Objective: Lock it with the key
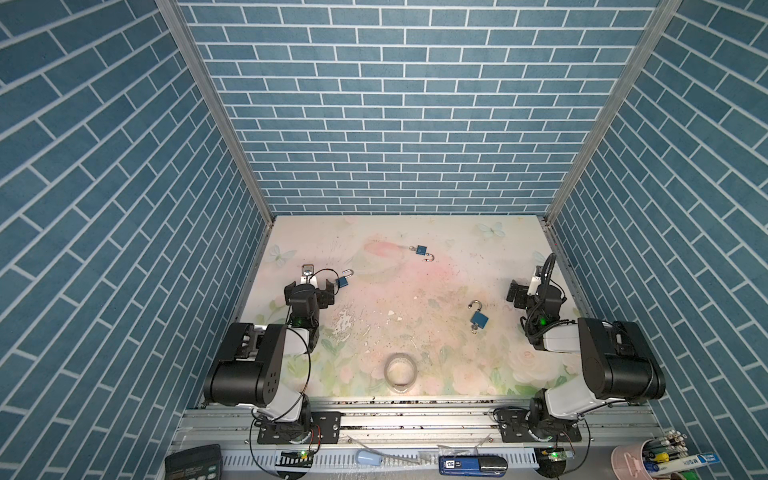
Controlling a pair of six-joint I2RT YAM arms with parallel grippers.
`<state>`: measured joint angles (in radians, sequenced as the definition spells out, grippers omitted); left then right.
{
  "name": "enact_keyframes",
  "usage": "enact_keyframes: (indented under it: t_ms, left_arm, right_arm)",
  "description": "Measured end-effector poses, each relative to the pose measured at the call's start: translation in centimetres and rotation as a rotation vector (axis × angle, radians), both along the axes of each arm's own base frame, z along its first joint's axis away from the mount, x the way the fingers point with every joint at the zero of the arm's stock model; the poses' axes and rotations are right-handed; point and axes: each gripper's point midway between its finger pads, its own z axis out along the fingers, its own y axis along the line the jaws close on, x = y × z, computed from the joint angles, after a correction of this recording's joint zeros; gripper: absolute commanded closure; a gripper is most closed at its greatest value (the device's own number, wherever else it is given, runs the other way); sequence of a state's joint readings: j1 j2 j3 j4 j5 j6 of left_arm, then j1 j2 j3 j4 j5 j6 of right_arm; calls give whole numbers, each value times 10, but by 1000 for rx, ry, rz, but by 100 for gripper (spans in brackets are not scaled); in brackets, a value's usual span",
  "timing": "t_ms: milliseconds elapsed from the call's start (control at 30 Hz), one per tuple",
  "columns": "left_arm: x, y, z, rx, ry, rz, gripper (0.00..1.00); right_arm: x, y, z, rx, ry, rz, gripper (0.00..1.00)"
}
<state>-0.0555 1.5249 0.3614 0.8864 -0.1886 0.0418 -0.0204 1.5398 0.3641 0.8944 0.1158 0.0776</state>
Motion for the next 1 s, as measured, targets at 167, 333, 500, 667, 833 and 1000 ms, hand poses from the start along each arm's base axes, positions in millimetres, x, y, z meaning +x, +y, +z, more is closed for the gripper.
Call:
enact_keyframes:
  t_ms: [167,333,500,667,833,1000]
  left_arm:
    - [0,0,0,0,0,0,0]
    - [-1,-6,1,15,6,-19,0]
    - [-3,-4,28,28,-5,-5,0]
    - [3,-4,72,12,-49,4,0]
    - [0,-6,95,-46,-17,11,0]
    - [-2,-10,100,-141,81,34,0]
  right_arm:
    - [0,0,0,0,-1,0,1]
    - [1,1,4,-3,-17,6,1]
    - [-4,1,15,-4,-30,5,1]
    - [-5,1,46,-3,-42,4,1]
    - [-3,3,93,18,-65,10,1]
    - [-18,8,110,81,-10,4,1]
